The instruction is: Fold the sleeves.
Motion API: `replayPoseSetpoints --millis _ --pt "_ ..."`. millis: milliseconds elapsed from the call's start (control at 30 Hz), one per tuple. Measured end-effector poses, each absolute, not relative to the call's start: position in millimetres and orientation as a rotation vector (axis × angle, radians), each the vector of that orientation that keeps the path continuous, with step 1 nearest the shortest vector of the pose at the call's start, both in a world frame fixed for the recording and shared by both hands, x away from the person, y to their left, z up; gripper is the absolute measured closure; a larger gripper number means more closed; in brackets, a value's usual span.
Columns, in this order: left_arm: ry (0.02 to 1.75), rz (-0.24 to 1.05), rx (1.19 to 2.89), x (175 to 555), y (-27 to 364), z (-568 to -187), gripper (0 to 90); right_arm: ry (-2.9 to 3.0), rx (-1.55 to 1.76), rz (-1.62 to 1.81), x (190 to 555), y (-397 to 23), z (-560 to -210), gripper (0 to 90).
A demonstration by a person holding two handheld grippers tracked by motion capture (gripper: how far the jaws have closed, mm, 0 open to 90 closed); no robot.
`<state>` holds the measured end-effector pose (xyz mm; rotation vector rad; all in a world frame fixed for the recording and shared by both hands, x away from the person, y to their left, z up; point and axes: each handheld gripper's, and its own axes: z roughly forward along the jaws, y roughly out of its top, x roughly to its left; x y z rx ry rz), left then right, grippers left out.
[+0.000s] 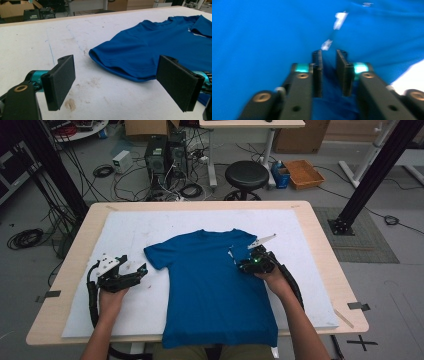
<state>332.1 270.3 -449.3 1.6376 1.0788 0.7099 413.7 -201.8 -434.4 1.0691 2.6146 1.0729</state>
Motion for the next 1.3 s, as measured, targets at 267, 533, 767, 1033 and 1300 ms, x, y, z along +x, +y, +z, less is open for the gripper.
replayPoseSetpoints --millis 267,533,767,1033,1300 --pt "1.080 0.712 1.637 332 271 -449 16.2 2.375 1.232 0.906 416 -221 -431 78.7" --pt "1.081 0.710 1.635 332 271 -449 16.4 2.274 1.287 0.865 414 -231 -427 44.8" --pt "1.126 0.700 1.620 334 272 -449 18.3 2.105 1.284 1.052 398 -265 -405 28.8" --pt "1.251 0.645 1.648 353 266 -441 18.3 1.956 1.264 1.111 376 -313 -409 21.2" --pt "1.467 0.591 1.744 403 252 -443 22.7 1.905 1.310 1.143 373 -332 -415 21.2"
